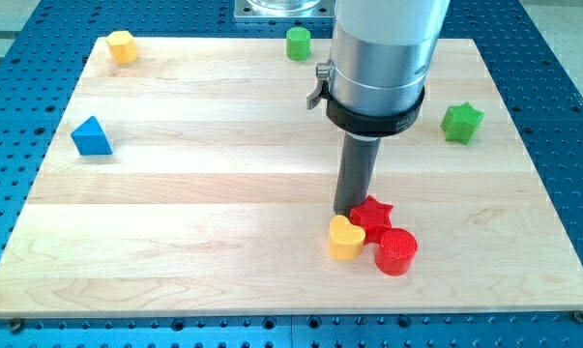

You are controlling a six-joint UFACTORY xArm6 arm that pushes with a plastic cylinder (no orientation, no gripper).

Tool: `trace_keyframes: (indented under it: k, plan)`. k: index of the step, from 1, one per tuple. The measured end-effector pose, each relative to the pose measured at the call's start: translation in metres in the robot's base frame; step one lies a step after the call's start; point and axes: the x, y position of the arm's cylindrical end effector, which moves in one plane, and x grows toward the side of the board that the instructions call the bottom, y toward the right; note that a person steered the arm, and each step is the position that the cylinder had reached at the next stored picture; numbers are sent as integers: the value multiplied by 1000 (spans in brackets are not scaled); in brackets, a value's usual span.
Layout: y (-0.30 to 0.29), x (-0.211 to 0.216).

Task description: Touch the left side of heart

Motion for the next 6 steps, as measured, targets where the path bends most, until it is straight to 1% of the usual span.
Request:
trace_keyframes:
  k: [1, 2, 3, 4, 5, 6]
  plan:
    - [-56, -1]
    - [-67, 25]
    - [-44, 49]
    - [-36, 51]
    - [-20, 64]
    - [-53, 67]
